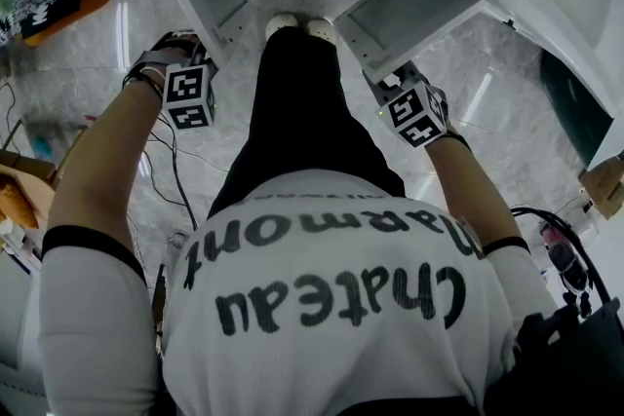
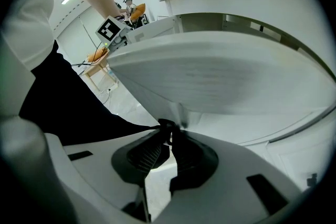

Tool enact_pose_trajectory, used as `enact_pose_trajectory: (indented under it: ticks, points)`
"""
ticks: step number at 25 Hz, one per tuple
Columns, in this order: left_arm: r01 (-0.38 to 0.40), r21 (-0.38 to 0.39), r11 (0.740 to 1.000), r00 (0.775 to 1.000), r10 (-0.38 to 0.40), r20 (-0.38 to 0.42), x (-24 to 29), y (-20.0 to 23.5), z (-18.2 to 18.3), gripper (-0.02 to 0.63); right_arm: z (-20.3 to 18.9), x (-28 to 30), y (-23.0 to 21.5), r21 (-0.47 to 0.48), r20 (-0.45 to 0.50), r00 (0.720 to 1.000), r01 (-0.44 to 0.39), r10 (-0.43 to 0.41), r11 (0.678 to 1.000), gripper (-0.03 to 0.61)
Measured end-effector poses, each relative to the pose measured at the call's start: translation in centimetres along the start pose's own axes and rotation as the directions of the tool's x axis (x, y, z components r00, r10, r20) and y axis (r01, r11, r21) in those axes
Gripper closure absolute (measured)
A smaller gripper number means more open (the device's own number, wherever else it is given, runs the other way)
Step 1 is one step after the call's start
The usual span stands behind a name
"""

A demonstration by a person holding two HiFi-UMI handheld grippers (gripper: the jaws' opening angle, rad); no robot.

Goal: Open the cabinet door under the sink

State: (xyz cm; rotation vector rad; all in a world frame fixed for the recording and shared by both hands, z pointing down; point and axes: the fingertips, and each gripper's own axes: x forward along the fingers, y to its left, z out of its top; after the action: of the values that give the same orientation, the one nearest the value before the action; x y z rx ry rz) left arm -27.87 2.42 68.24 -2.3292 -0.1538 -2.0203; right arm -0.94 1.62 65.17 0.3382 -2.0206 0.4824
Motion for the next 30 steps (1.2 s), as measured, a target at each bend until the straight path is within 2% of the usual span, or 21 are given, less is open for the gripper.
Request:
enact_pose_trajectory:
  ticks: [3,11,17,30]
  points:
    - [-0.007,0.033,0.999,1.0,0.008,-0.006,0.0,-0.2,-0.6,0.474,-0.4,-0.1,0.1,-0.005,-0.009,1.0,0.002,-0.002,1.0,0.525]
    - [0.01,0.046,0.999,1.0,-0.01,0.005,-0.3,-0.8,-0.9,0.471,-1.4,-0.7,0.1,-0.015,-0.032,0.999,0.007,-0.007,1.0,0.525]
    - [0.004,0.091,0.996,1.0,-0.004,-0.007,-0.4,-1.3,-2.7,0.468,-2.2,-0.8,0.4,-0.024,-0.051,0.999,0.012,-0.013,1.0,0.525]
    - [0.026,0.113,0.993,0.999,-0.023,-0.026,-1.0,-2.1,-4.5,0.459,-4.8,-1.7,0.3,-0.042,-0.109,0.994,0.015,-0.019,0.999,0.525]
